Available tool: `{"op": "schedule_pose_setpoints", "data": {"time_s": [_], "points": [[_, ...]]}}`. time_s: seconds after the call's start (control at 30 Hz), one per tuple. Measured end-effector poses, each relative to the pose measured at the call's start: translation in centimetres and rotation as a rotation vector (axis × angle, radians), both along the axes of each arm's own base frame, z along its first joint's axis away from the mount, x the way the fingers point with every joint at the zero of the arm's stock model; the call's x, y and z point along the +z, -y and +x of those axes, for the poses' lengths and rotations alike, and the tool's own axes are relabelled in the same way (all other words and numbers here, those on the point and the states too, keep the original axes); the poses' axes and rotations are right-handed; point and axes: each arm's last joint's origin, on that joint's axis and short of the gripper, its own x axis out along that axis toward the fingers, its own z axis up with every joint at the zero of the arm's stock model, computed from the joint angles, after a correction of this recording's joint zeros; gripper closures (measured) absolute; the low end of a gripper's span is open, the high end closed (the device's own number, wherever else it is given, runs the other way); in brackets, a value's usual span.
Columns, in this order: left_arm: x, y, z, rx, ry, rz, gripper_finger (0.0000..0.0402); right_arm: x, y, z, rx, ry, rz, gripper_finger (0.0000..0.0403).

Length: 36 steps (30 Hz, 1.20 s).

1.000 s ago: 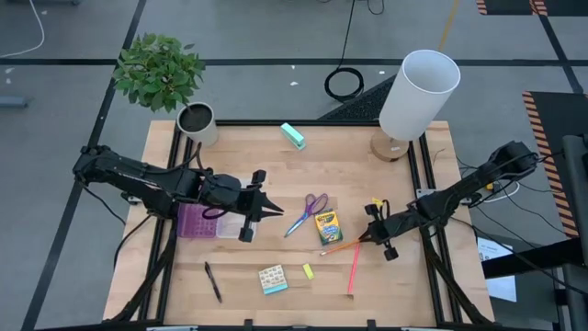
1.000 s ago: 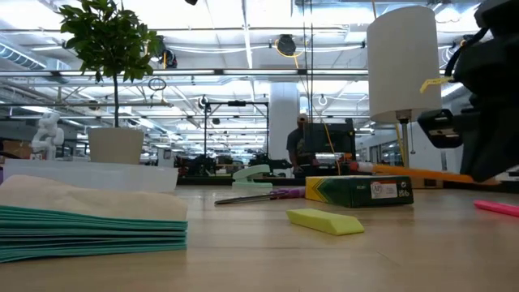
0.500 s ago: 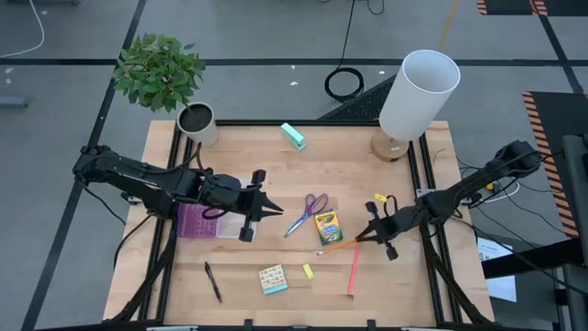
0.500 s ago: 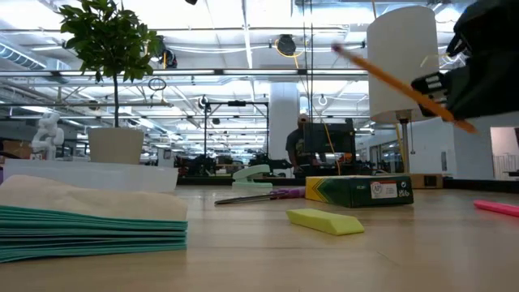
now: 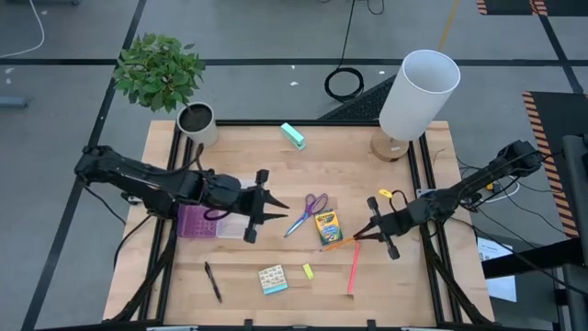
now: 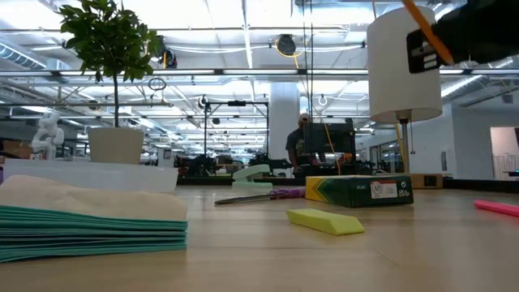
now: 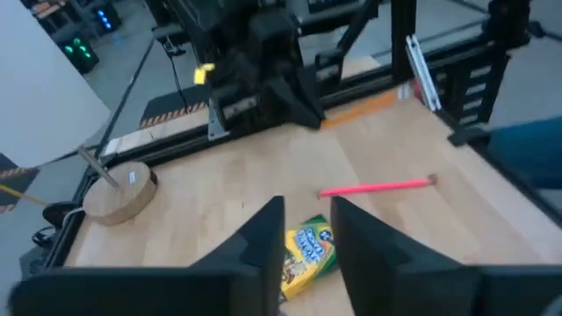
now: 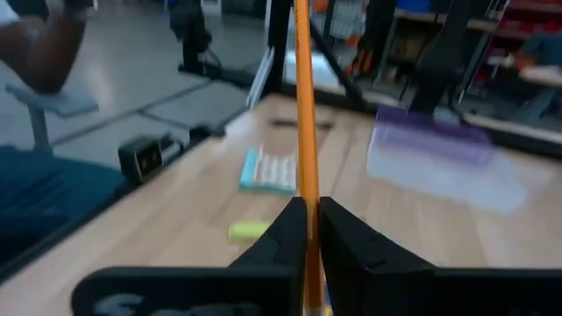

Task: Pack school essentials
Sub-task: Put the orange pencil into the purple supply box

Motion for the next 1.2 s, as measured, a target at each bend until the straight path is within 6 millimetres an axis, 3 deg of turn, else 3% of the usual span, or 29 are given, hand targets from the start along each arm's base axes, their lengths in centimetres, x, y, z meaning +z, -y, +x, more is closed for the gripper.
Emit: {"op": "schedule_pose_setpoints", "data": {"time_s": [0.67, 0.87, 1.2], "points": [[-3.2, 1.1, 7.6, -0.018, 0.393, 0.083, 0.0098, 3.0, 0.3, 0.1, -0.112, 0.301, 0.072, 0.0387], [-3.4, 0.7, 9.6, 0.013, 0.473, 0.010, 0.0097, 3.0, 0.4, 0.1, -0.144, 0.301, 0.069, 0.0387], [-3.7, 1.5, 13.1, 0.036, 0.478, -0.022, 0.0143, 3.0, 0.6, 0.1, -0.194, 0.296, 0.060, 0.0387]]}}
